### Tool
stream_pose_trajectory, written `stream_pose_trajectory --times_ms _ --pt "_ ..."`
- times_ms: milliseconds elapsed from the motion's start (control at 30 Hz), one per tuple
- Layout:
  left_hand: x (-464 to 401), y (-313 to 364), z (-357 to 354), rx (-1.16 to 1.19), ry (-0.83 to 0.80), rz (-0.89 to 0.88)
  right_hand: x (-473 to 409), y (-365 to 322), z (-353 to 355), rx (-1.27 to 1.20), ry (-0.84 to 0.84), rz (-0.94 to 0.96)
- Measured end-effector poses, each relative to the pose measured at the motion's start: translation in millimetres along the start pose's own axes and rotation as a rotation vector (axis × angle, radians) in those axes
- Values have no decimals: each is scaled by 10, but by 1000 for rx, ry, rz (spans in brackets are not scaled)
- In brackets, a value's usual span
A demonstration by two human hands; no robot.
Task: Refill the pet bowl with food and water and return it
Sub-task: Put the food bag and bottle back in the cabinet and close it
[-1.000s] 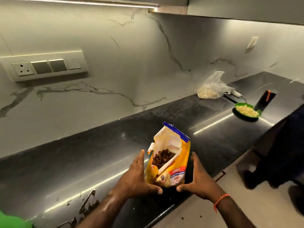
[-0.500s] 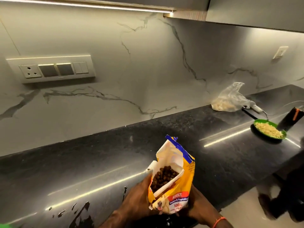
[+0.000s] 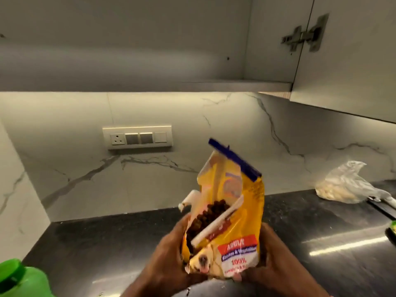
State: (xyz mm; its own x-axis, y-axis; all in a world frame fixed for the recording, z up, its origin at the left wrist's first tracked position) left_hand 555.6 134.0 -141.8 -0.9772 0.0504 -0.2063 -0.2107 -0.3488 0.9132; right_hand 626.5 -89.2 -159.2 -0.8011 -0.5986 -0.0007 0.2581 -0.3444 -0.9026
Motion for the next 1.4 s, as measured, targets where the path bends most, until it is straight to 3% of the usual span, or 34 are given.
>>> stream_pose_trajectory --times_ms 33,300,500,633,1033,1167,1400 --pt "-26 104 111 -74 10 -20 -96 -301 74 -16 -80 87" --pt "-444 1682 1108 -233 191 -285 -435 -1976 724 182 132 434" --pt "-1068 2534 1716 -209 85 -346 -721 -3002 1124 95 151 566" --pt "-1559 2800 1928 -215 48 -338 -1081 -3429 1425 158 165 525" --pt "-3303 2387 2235 -325 -142 -121 -3082 -3257 2142 159 85 258" --pt "-3720 2272 2347 -440 -109 15 -3562 -3052 2290 69 76 239" --pt "-3865 2161 2357 -425 -60 37 -3743 -2981 2336 9 88 304"
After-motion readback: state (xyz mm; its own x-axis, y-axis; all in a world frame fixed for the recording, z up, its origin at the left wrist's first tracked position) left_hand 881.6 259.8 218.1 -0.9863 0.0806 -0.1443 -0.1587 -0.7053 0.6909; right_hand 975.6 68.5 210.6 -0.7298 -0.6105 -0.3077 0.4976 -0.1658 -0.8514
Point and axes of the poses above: each hand's wrist, its own x-axis away from the middle knuckle, its own z-axis out of the back of the hand, y = z × x, the point moved 6 cm from there along -x, towards the middle knuckle, and after that the axes turned 6 degrees about -y, right-handed, at the moved point
